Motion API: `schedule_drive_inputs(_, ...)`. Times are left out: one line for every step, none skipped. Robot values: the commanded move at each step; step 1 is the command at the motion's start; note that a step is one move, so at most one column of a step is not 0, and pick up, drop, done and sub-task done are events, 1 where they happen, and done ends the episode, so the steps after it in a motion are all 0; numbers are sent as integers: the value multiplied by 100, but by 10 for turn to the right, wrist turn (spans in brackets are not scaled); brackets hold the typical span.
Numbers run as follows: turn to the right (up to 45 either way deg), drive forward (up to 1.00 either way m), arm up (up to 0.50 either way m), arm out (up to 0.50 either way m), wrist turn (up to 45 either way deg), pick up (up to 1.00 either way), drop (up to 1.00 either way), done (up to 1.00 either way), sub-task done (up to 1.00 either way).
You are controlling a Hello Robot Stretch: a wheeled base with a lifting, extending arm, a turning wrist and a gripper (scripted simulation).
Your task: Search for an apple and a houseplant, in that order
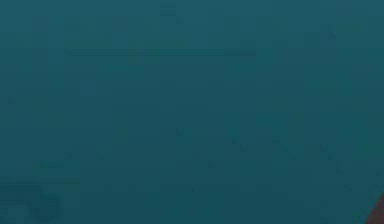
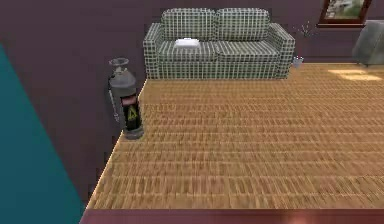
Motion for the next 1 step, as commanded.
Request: schedule_drive_inputs(-450,0,0,0,0,0,0,0,0)
